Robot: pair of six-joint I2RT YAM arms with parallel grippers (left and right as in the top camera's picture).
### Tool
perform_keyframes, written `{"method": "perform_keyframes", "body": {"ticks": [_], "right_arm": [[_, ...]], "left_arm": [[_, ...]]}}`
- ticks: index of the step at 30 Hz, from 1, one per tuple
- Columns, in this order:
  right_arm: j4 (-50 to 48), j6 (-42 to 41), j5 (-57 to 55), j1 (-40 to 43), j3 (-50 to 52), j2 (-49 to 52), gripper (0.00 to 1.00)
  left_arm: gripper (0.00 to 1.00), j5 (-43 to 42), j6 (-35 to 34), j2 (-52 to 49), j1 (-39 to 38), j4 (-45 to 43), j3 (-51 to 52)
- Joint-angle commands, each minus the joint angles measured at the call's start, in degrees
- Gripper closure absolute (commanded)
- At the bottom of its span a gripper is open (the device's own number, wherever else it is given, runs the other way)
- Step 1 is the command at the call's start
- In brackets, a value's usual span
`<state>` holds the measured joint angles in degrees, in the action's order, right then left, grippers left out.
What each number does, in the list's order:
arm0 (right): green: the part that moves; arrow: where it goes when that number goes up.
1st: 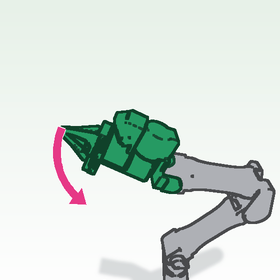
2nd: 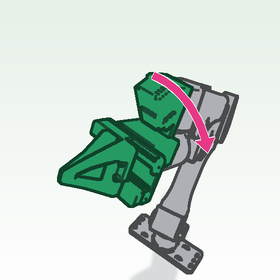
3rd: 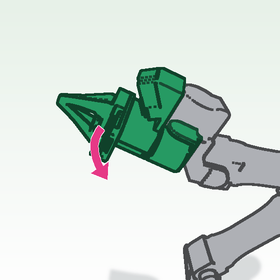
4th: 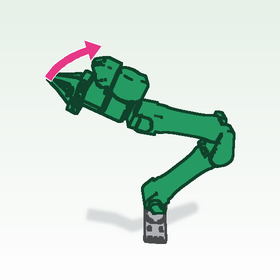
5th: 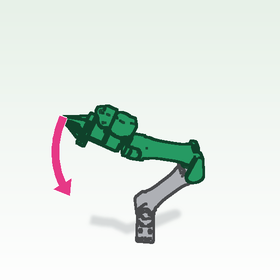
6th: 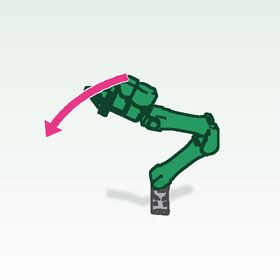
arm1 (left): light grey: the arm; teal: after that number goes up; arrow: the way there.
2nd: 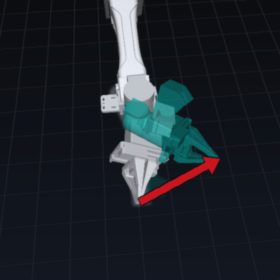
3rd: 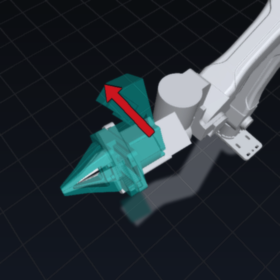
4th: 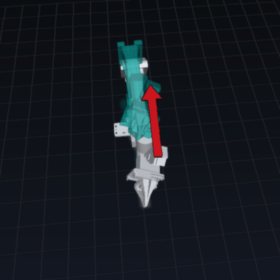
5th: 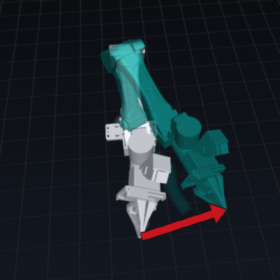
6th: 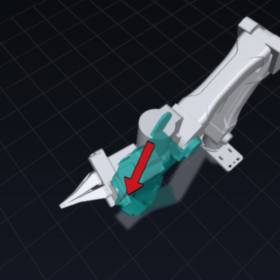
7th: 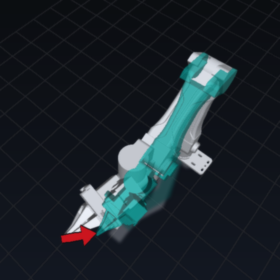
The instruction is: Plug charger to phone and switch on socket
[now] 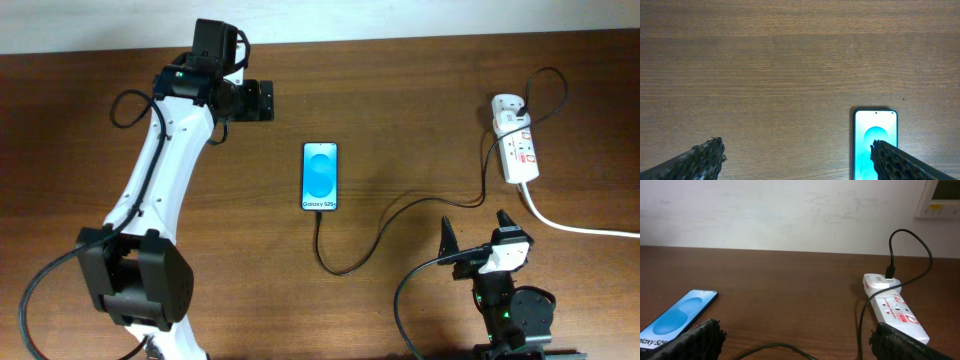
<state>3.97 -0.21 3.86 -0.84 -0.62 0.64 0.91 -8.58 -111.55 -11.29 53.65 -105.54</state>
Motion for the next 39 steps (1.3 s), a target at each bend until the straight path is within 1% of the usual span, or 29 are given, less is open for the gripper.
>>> {"method": "perform_keyframes", "body": {"ticks": [1, 3, 4, 6, 7, 8, 10, 11, 12, 13, 14, 15, 17, 19, 21, 22, 25, 29, 31, 34, 37, 38, 39], "right_arm": [[0.4, -0.1, -0.7, -0.3, 0.3, -0.4, 0.02], [0.4, -0.1, -0.7, -0.3, 0.3, -0.4, 0.02], [0.4, -0.1, -0.7, -0.3, 0.3, -0.4, 0.02], [0.4, -0.1, -0.7, -0.3, 0.3, -0.4, 0.02], [0.4, -0.1, -0.7, -0.3, 0.3, -0.4, 0.02], [0.4, -0.1, -0.7, -0.3, 0.3, -0.4, 0.02], [0.4, -0.1, -0.7, -0.3, 0.3, -0.4, 0.02], [0.4, -0.1, -0.7, -0.3, 0.3, -0.4, 0.02], [0.4, -0.1, -0.7, -0.3, 0.3, -0.4, 0.02], [0.4, -0.1, -0.7, -0.3, 0.3, -0.4, 0.01], [0.4, -0.1, -0.7, -0.3, 0.3, -0.4, 0.02], [0.4, -0.1, -0.7, -0.3, 0.3, -0.4, 0.02], [0.4, -0.1, -0.7, -0.3, 0.3, -0.4, 0.02], [0.4, -0.1, -0.7, -0.3, 0.3, -0.4, 0.02], [0.4, -0.1, -0.7, -0.3, 0.3, -0.4, 0.02], [0.4, -0.1, -0.7, -0.3, 0.3, -0.4, 0.02], [0.4, -0.1, -0.7, -0.3, 0.3, -0.4, 0.01], [0.4, -0.1, -0.7, -0.3, 0.3, -0.4, 0.02], [0.4, -0.1, -0.7, -0.3, 0.3, -0.4, 0.02], [0.4, -0.1, -0.7, -0.3, 0.3, -0.4, 0.02], [0.4, -0.1, -0.7, -0.3, 0.3, -0.4, 0.02], [0.4, -0.1, -0.7, -0.3, 0.3, -0.4, 0.02], [0.4, -0.1, -0.7, -0.3, 0.3, -0.4, 0.02]], "left_arm": [[0.01, 0.4, 0.5, -0.3, -0.2, 0.1, 0.2], [0.01, 1.6, 0.6, 2.1, -0.2, 0.2, 0.7], [0.01, 5.0, 0.5, 4.0, -0.2, 1.2, 1.1], [0.01, 5.4, 0.5, 8.9, -0.2, 1.7, 3.4], [0.01, 5.4, 0.5, 13.4, -0.2, 1.8, 6.6], [0.01, 5.4, 0.5, 15.6, -0.2, 1.8, 8.3], [0.01, 6.8, 0.5, 21.9, 0.6, 1.1, 15.1], [0.01, 8.4, 0.5, 27.1, 1.7, -0.7, 23.1], [0.01, 8.3, 0.5, 31.1, 2.6, -2.4, 28.7], [0.01, 8.3, 0.5, 34.6, 3.0, -2.1, 32.6], [0.01, 8.3, 0.5, 37.3, 3.2, -2.2, 35.3], [0.01, 8.3, 0.5, 44.1, 3.2, -2.1, 39.7], [0.01, 8.4, 0.5, 52.3, 3.2, -2.1, 44.9], [0.01, 8.7, 0.5, 58.3, 3.2, -2.1, 49.2], [0.01, 10.6, 0.5, 60.8, 3.2, -3.1, 54.1], [0.01, 10.7, 0.5, 63.3, 3.5, -4.9, 58.2], [0.01, 10.7, 0.5, 74.9, 5.8, -14.8, 71.2], [0.01, 10.7, 0.5, 84.4, 7.0, -20.3, 80.1], [0.01, 10.5, 0.6, 89.5, 7.0, -25.9, 85.1], [0.01, 10.5, 0.7, 95.0, 7.1, -30.4, 90.0], [0.01, 10.2, 0.8, 98.9, 7.1, -41.5, 96.0], [0.01, 9.0, 2.3, 100.0, 7.1, -44.2, 97.5], [0.01, 7.2, 5.5, 101.9, 7.1, -48.1, 99.7]]}}
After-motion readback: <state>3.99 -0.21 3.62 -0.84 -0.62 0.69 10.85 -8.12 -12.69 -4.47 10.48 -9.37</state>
